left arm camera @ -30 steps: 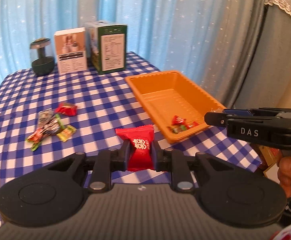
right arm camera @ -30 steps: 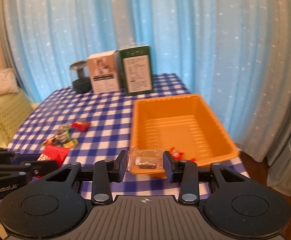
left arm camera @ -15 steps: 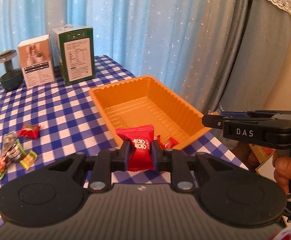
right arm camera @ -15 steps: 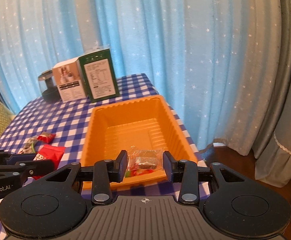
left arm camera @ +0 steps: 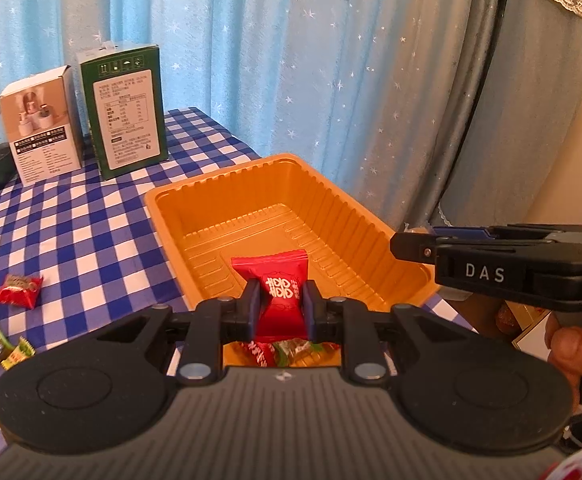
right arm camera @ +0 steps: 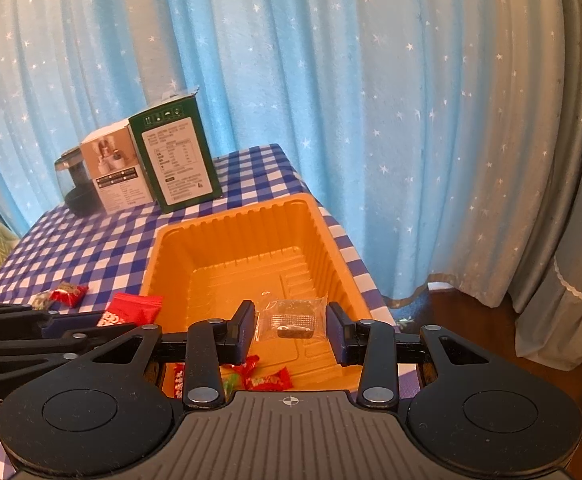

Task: Organize snacks
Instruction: 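Carry the red candy and caramel into the orange tray and open both tools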

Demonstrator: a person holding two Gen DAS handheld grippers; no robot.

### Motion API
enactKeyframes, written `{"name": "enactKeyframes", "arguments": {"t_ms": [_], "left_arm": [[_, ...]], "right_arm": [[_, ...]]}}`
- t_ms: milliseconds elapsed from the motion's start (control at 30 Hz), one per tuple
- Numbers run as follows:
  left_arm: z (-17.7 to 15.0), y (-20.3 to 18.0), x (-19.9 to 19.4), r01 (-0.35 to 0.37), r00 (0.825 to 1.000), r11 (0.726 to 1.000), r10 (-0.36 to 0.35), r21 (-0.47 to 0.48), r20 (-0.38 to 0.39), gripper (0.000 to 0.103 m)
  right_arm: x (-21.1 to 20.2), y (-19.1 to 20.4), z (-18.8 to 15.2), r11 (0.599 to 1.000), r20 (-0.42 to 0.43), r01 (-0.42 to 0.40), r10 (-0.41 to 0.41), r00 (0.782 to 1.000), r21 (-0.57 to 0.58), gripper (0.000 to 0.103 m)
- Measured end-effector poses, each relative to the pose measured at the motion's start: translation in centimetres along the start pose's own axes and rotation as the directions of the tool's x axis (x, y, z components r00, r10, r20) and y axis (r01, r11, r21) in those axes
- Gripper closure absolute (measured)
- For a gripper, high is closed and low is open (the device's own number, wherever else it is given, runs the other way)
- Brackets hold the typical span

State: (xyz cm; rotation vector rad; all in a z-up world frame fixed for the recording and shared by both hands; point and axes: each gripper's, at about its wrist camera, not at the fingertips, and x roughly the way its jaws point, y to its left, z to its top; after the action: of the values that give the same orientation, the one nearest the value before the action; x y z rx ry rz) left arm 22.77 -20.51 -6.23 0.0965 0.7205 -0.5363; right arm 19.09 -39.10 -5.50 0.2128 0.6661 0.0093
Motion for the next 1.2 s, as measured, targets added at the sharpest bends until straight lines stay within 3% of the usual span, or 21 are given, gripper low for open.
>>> {"name": "enactKeyframes", "arguments": {"t_ms": [267, 633, 1200], "left_arm": [[0.3, 0.5, 2.0, -0.013, 1.000, 1.000, 0.013, 0.000, -0.003, 0.076], [-1.8, 3.1, -0.3, -0.062, 0.998, 0.996, 0.061, -0.071, -0.007, 0.075], [-2.4, 4.1, -1.9, -0.070, 0.997, 0.991, 0.071, -0.116, 0.011, 0.073]], "right_arm": [[1.0, -0.4, 0.1, 1.000, -0.009, 0.006, -0.006, 1.000, 0.007, 0.064], [1.3, -0.1, -0.1, 1.000, -0.014, -0.008, 0.008, 1.000, 0.013, 0.064], [2.0, 0.7, 0.5, 1.000, -0.004, -0.018, 0.018, 1.000, 0.012, 0.064]]}}
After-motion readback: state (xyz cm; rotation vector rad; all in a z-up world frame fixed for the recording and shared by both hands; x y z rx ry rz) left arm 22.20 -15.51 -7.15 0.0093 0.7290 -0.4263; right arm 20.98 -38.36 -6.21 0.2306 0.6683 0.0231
